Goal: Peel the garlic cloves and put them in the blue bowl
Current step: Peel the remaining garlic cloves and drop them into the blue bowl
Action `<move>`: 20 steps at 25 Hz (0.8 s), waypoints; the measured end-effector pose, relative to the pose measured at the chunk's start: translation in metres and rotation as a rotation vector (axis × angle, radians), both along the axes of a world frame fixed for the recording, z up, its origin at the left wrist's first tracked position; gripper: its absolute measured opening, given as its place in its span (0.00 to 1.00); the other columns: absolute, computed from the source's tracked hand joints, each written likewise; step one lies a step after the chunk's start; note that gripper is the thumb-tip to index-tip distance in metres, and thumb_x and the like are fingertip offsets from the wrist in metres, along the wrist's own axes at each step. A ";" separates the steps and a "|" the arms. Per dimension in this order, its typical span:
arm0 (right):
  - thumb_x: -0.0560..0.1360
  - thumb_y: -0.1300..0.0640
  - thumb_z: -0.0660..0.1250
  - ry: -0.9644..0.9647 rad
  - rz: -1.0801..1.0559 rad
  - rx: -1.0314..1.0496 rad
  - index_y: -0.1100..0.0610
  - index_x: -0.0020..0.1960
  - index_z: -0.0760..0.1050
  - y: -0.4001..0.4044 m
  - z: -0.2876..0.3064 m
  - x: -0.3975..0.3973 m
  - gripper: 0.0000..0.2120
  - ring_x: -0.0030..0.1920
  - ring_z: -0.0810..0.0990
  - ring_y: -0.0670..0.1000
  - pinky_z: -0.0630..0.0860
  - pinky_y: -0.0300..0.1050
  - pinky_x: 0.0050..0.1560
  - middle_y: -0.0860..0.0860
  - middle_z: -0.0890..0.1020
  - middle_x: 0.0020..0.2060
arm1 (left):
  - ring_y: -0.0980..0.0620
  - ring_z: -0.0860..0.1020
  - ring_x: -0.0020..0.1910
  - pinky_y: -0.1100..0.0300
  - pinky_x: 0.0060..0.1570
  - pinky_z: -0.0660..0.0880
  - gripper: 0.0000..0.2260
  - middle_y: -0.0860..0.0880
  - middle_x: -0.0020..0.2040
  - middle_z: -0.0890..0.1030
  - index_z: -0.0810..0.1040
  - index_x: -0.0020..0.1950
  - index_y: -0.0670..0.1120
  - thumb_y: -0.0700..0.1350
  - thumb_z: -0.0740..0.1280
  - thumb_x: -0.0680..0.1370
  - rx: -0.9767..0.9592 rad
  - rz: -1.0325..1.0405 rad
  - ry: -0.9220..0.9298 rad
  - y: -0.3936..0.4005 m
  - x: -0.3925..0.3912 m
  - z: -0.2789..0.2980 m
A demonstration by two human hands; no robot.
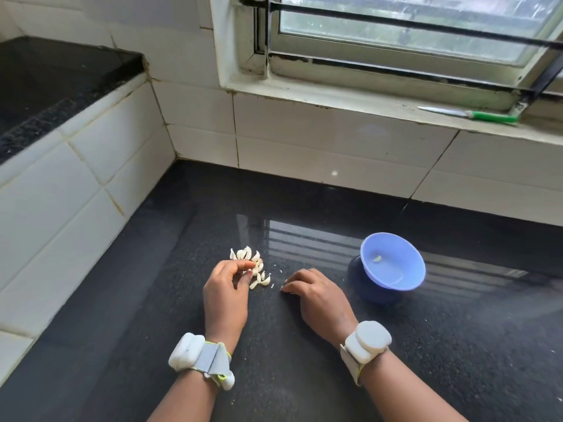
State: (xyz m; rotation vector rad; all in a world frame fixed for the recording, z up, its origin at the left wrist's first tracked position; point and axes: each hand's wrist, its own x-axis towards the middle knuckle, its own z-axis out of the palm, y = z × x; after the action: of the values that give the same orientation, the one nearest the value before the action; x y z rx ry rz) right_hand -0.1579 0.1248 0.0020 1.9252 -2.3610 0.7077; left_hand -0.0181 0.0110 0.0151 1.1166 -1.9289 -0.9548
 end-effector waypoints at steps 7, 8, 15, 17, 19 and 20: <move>0.74 0.59 0.70 -0.034 0.017 0.059 0.56 0.50 0.81 -0.033 0.005 0.016 0.05 0.45 0.78 0.55 0.77 0.46 0.44 0.52 0.80 0.45 | 0.44 0.71 0.47 0.48 0.43 0.73 0.17 0.48 0.51 0.75 0.83 0.50 0.58 0.40 0.76 0.66 -0.303 0.002 -0.409 0.008 0.002 -0.016; 0.75 0.57 0.69 -0.037 0.025 0.101 0.57 0.51 0.80 -0.038 0.006 0.017 0.06 0.47 0.78 0.56 0.76 0.48 0.45 0.53 0.80 0.46 | 0.44 0.70 0.48 0.48 0.42 0.73 0.17 0.49 0.51 0.75 0.83 0.50 0.60 0.43 0.77 0.66 -0.313 0.018 -0.443 0.007 0.004 -0.017; 0.77 0.57 0.68 -0.119 -0.002 0.073 0.57 0.50 0.82 -0.040 0.018 0.019 0.06 0.47 0.77 0.56 0.74 0.48 0.45 0.54 0.79 0.46 | 0.45 0.67 0.50 0.48 0.45 0.69 0.13 0.50 0.51 0.74 0.83 0.49 0.61 0.46 0.76 0.68 -0.268 0.133 -0.396 -0.005 0.011 -0.020; 0.74 0.60 0.71 -0.318 -0.135 -0.053 0.55 0.48 0.84 -0.034 0.022 0.013 0.04 0.44 0.80 0.50 0.75 0.42 0.44 0.51 0.82 0.43 | 0.47 0.67 0.50 0.51 0.47 0.67 0.13 0.51 0.50 0.75 0.83 0.49 0.59 0.45 0.76 0.68 -0.266 0.127 -0.309 -0.002 0.010 -0.017; 0.72 0.61 0.74 -0.548 -0.286 -0.096 0.54 0.46 0.85 -0.026 0.028 0.003 0.04 0.39 0.80 0.41 0.73 0.29 0.43 0.44 0.84 0.39 | 0.50 0.69 0.48 0.57 0.48 0.66 0.11 0.52 0.47 0.77 0.84 0.50 0.56 0.43 0.75 0.70 -0.267 0.060 -0.190 0.004 0.003 -0.011; 0.72 0.61 0.74 -0.676 -0.343 -0.081 0.54 0.45 0.85 -0.023 0.031 0.000 0.04 0.37 0.80 0.39 0.72 0.27 0.41 0.43 0.84 0.37 | 0.52 0.71 0.46 0.59 0.47 0.68 0.10 0.53 0.46 0.78 0.84 0.50 0.55 0.43 0.74 0.71 -0.230 -0.001 -0.118 0.008 -0.002 -0.006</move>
State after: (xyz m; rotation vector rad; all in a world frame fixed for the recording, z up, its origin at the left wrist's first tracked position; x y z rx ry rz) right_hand -0.1582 0.1022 0.0334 1.3187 -2.8392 1.5738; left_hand -0.0198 0.0186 0.0095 1.0570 -2.0742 -0.6593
